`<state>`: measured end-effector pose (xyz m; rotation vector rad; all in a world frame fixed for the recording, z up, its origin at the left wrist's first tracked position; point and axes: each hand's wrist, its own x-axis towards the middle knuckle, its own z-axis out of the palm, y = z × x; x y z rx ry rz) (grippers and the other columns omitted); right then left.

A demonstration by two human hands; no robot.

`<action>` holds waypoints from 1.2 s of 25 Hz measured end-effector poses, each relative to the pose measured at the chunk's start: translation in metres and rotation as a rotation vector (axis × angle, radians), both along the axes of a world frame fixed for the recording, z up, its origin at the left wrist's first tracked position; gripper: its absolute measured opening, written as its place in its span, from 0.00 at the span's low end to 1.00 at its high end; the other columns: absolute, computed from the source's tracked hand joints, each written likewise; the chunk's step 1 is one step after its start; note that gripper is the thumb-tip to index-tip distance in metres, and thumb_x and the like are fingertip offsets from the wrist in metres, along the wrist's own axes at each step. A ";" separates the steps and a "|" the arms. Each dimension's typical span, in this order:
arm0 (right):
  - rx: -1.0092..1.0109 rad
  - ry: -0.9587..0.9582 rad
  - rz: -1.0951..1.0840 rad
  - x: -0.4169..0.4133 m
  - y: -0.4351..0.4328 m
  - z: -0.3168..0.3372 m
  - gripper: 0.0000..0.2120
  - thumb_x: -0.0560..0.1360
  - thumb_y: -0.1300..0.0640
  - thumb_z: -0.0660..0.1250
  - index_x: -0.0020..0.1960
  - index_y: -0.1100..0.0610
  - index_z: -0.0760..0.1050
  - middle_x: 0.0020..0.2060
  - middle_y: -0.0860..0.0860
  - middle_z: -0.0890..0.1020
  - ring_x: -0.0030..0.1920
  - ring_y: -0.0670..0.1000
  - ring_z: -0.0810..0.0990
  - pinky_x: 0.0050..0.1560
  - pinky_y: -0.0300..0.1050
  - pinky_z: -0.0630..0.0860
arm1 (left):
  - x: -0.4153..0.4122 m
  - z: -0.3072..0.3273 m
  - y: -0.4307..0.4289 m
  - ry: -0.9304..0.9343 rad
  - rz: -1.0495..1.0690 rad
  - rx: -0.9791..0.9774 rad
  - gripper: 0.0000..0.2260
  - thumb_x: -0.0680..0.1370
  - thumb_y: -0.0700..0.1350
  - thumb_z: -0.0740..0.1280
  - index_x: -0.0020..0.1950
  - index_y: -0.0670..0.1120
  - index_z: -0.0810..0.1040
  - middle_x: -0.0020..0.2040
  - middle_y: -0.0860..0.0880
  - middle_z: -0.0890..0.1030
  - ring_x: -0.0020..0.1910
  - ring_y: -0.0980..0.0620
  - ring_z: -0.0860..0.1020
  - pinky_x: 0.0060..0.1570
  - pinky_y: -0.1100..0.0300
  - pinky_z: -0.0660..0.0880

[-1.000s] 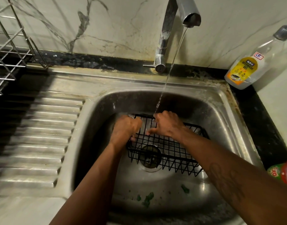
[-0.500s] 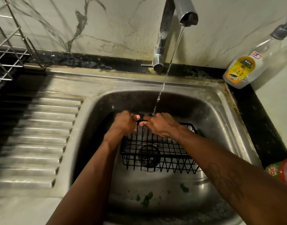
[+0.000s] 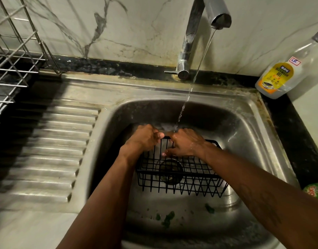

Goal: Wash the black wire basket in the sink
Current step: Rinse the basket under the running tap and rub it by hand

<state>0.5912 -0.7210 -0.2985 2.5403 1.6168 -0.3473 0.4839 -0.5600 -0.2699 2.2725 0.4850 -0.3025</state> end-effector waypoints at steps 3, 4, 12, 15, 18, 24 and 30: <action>0.051 0.040 -0.008 0.003 0.000 0.006 0.28 0.77 0.30 0.58 0.68 0.48 0.71 0.37 0.46 0.75 0.39 0.49 0.77 0.44 0.44 0.75 | 0.002 0.002 0.000 -0.012 0.020 0.015 0.12 0.82 0.51 0.66 0.43 0.46 0.82 0.37 0.51 0.83 0.43 0.50 0.83 0.51 0.55 0.80; 0.074 0.063 -0.021 0.004 0.000 0.008 0.25 0.80 0.32 0.54 0.67 0.48 0.72 0.39 0.48 0.77 0.38 0.49 0.77 0.44 0.44 0.77 | 0.004 0.001 0.001 -0.014 0.030 0.026 0.12 0.82 0.51 0.66 0.44 0.46 0.83 0.36 0.51 0.82 0.44 0.50 0.83 0.51 0.56 0.79; 0.013 0.011 -0.201 0.018 -0.012 0.016 0.38 0.71 0.22 0.53 0.61 0.50 0.79 0.30 0.46 0.73 0.37 0.49 0.77 0.53 0.50 0.79 | 0.003 -0.014 0.014 -0.033 0.167 -0.011 0.10 0.80 0.53 0.68 0.47 0.48 0.83 0.41 0.49 0.85 0.40 0.52 0.83 0.50 0.51 0.82; -0.027 -0.104 -0.120 0.015 -0.012 0.018 0.42 0.69 0.20 0.55 0.65 0.52 0.76 0.39 0.51 0.81 0.43 0.53 0.81 0.54 0.49 0.78 | 0.002 -0.014 0.012 -0.048 0.172 0.032 0.11 0.80 0.55 0.67 0.46 0.49 0.83 0.40 0.49 0.84 0.41 0.51 0.83 0.50 0.49 0.82; -0.027 -0.179 -0.097 0.011 -0.013 0.019 0.44 0.67 0.19 0.59 0.64 0.54 0.75 0.47 0.56 0.83 0.48 0.57 0.81 0.52 0.51 0.74 | 0.002 -0.014 0.012 -0.042 0.167 0.072 0.10 0.78 0.56 0.68 0.47 0.51 0.84 0.41 0.49 0.84 0.43 0.51 0.82 0.51 0.50 0.82; 0.013 0.108 -0.162 0.023 -0.012 0.019 0.31 0.76 0.26 0.57 0.48 0.54 0.78 0.35 0.50 0.77 0.37 0.52 0.77 0.45 0.47 0.75 | 0.003 -0.016 0.015 -0.001 0.188 0.036 0.11 0.77 0.58 0.68 0.47 0.51 0.84 0.41 0.48 0.85 0.42 0.49 0.83 0.50 0.50 0.82; 0.173 0.444 -0.390 0.044 -0.012 0.029 0.27 0.76 0.31 0.61 0.46 0.53 0.83 0.31 0.51 0.84 0.31 0.50 0.84 0.45 0.51 0.83 | 0.003 -0.017 0.018 0.002 0.253 0.057 0.12 0.78 0.57 0.67 0.46 0.50 0.84 0.40 0.49 0.85 0.41 0.50 0.83 0.50 0.50 0.82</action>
